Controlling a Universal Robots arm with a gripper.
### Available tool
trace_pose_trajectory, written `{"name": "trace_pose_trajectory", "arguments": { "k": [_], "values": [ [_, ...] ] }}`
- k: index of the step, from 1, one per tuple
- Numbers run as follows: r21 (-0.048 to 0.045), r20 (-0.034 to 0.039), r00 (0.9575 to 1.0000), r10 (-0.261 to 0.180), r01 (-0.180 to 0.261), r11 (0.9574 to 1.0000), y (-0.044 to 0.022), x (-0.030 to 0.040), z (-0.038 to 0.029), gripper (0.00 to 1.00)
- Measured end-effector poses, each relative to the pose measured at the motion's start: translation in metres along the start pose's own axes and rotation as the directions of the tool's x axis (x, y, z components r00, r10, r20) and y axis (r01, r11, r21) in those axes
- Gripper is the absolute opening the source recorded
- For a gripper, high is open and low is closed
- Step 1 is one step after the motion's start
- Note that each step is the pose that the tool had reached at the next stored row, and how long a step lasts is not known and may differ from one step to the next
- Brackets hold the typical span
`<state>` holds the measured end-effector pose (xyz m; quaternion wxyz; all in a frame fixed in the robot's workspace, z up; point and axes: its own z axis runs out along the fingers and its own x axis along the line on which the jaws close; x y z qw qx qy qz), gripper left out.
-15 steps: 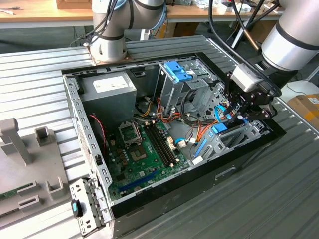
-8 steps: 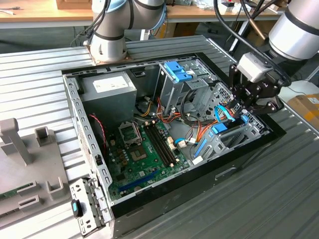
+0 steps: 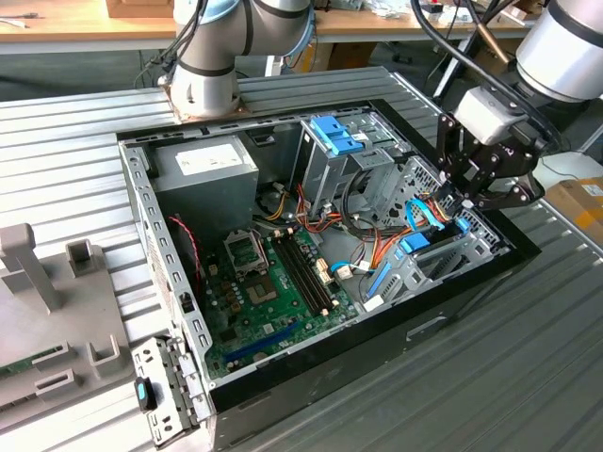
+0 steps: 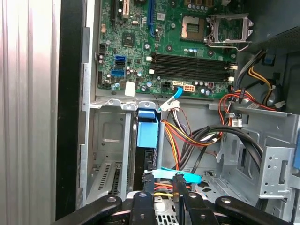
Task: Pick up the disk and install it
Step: 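Insert the second disk wire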
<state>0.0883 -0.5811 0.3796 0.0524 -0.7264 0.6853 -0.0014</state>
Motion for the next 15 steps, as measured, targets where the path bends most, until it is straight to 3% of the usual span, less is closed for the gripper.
{"name": "trace_pose_trajectory", "arguments": {
  "k": [3,4,6,15],
  "values": [
    [0.001,-0.0013,1.0,0.001,-0.001,1.0,-0.0001,-0.0001,-0.002,0.3],
    [0.0014,-0.0054,1.0,0.001,-0.001,1.0,-0.0002,-0.0002,-0.0022,0.3],
    [0.0036,-0.0378,0.9993,0.004,-0.004,1.0,-0.0002,-0.0001,-0.0024,0.3],
    [0.0038,-0.0385,0.9992,0.006,-0.006,1.0,0.0007,-0.0002,-0.0024,0.3]
  ]
}}
